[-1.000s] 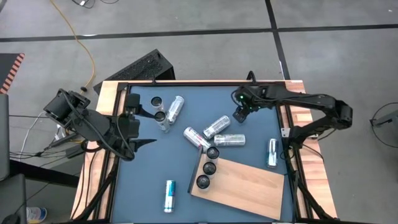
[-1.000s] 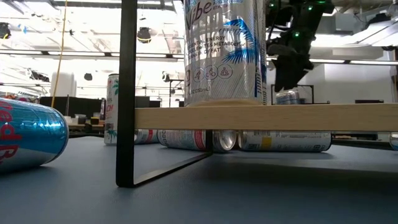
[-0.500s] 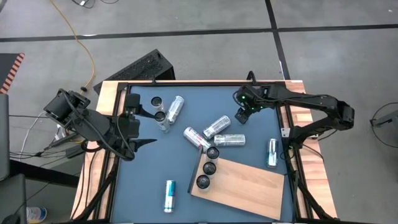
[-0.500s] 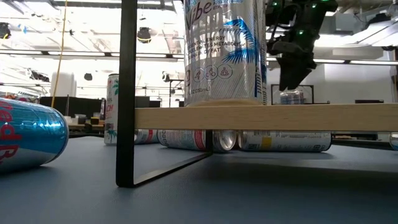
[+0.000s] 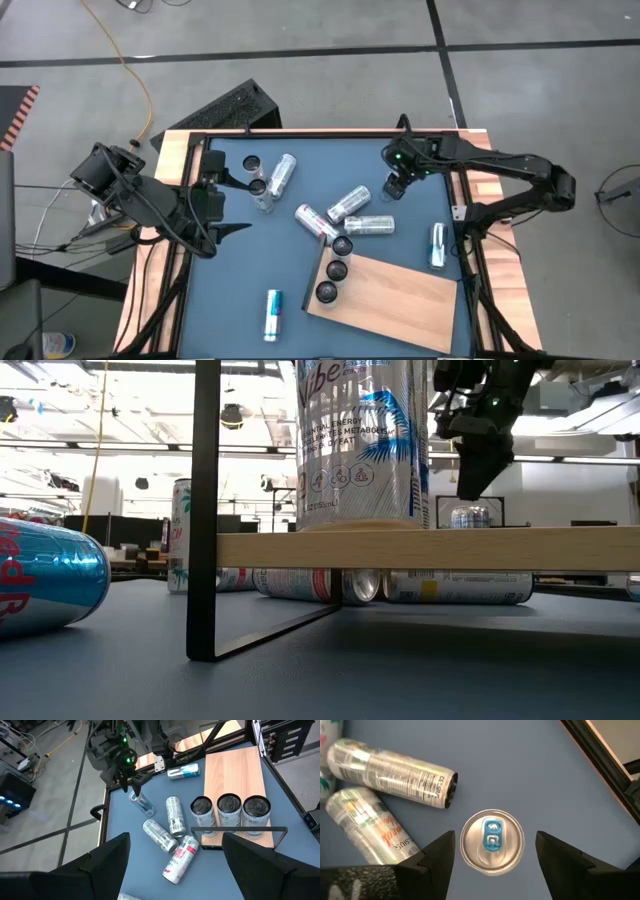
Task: Place canned beverage on shelf
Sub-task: Put the top blue soda can on the shelf
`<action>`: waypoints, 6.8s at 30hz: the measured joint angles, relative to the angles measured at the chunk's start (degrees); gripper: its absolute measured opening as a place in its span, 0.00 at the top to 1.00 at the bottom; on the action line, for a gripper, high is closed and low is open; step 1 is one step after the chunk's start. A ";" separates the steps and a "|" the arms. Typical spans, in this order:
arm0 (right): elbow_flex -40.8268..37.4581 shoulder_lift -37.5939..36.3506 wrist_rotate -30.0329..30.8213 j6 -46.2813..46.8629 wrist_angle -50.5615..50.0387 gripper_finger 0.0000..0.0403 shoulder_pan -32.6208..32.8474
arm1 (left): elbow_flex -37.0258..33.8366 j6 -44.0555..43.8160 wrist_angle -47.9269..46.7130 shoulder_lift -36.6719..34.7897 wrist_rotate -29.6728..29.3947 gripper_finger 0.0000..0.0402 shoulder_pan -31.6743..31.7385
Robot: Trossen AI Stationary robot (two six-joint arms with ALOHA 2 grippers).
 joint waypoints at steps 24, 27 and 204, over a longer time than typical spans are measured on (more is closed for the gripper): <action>0.13 9.40 3.62 0.42 -1.56 0.35 2.02 | 0.00 -0.29 0.26 0.00 0.09 0.25 0.00; 0.20 9.35 3.96 0.47 -2.19 0.47 2.76 | -0.02 -0.55 0.28 0.00 0.09 0.25 -0.02; 41.57 41.51 42.16 65.81 -19.80 0.32 71.84 | -5.38 0.44 5.73 0.09 0.41 0.25 -0.02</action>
